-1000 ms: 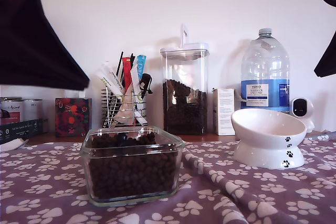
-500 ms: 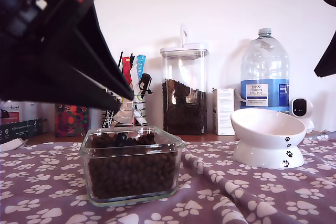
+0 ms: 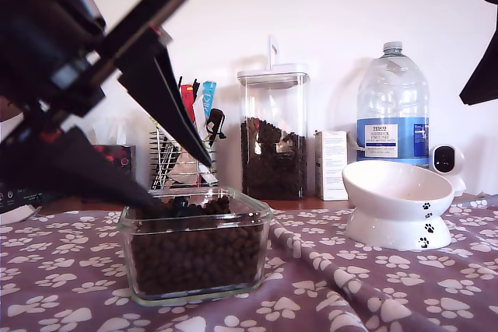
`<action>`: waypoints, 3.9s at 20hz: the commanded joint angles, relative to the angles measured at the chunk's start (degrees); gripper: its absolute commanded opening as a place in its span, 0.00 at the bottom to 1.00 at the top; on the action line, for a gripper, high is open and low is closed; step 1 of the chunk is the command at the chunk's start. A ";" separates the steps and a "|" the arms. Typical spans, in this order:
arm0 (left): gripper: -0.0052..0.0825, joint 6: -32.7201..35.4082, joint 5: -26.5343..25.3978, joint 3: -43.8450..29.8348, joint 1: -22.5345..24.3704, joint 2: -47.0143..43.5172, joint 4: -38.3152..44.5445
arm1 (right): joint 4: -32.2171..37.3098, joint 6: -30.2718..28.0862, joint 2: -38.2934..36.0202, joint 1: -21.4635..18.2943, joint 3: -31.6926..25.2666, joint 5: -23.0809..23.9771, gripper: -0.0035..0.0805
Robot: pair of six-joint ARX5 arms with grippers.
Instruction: Measure one spoon of cat food and pour it into the food bowl
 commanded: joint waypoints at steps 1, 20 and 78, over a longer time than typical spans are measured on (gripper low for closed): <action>0.61 1.42 1.09 2.21 0.85 0.74 -0.70 | 0.61 0.09 -0.02 -0.11 0.17 -0.17 0.03; 0.61 2.60 4.63 7.82 1.49 10.32 -7.34 | 1.25 0.13 -0.02 -0.11 0.17 -1.25 0.03; 0.03 109.72 -65.29 17.22 1.84 16.04 -15.04 | 0.39 1.99 -0.02 -0.09 0.17 -1.64 0.03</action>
